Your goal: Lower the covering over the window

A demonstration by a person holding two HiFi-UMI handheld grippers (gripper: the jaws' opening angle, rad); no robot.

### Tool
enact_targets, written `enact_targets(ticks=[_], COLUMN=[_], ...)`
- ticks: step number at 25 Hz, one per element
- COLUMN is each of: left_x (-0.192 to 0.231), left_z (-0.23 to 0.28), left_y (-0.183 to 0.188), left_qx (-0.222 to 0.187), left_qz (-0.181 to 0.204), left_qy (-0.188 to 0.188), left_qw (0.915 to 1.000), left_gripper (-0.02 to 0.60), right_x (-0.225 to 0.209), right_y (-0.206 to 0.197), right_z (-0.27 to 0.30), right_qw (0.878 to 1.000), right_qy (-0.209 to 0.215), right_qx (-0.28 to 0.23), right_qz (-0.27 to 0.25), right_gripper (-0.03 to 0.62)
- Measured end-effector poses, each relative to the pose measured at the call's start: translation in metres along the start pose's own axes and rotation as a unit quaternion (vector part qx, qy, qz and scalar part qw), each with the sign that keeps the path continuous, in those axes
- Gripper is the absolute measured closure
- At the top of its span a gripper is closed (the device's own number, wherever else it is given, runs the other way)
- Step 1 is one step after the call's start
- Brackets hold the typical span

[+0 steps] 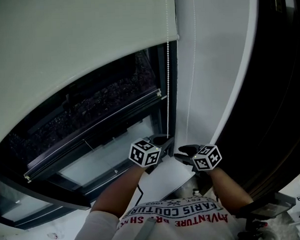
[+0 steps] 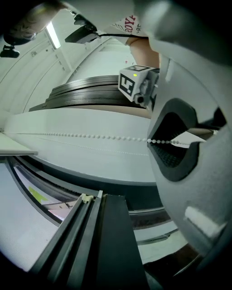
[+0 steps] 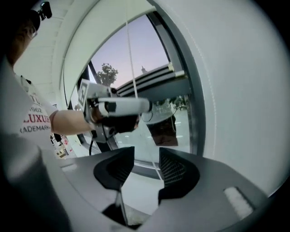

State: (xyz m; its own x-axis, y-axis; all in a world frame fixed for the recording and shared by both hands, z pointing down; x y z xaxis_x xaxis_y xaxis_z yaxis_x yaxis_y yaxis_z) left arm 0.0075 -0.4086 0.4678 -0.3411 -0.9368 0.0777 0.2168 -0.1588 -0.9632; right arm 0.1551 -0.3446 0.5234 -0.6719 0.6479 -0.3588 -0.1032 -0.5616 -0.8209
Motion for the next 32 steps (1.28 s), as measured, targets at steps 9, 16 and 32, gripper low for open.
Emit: enact_targets(ticks=[9,16,32], left_x=[-0.010,-0.021,-0.020], left_z=[-0.007,-0.010,-0.014], left_y=[-0.001,0.000,0.003], left_qx=[0.004,0.004,-0.001], left_qz=[0.007,0.017,0.032], left_qy=[-0.010,-0.019,-0.030], left_qw=[0.9999,0.9997,0.9990], left_gripper=[0.580,0.580,0.575], right_x=[0.056,0.076,0.088], right_y=[0.142,0.218,0.240], right_z=[-0.077,-0.087,-0.089], right_qw=[0.984,0.974,0.968], right_qy=[0.037,0.037,0.056], right_qx=[-0.153,-0.185,-0.215], right_qz=[-0.090,-0.128,-0.118], right_gripper=[0.439,0.451,0.588])
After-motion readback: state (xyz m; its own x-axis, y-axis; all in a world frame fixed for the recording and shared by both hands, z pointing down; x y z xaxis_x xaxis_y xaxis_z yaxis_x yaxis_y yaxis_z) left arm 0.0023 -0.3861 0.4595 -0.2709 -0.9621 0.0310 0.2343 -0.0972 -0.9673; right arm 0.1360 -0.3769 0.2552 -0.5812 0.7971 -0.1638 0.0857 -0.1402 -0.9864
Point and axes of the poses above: the fingertips, and each gripper's own axes: z forward along the fingers, x to its left, y out of its top, the point moved 9 cm from there along -z, backward along the fingers, and after that the axes turned 6 degrees about z, right-handed, at the moved point
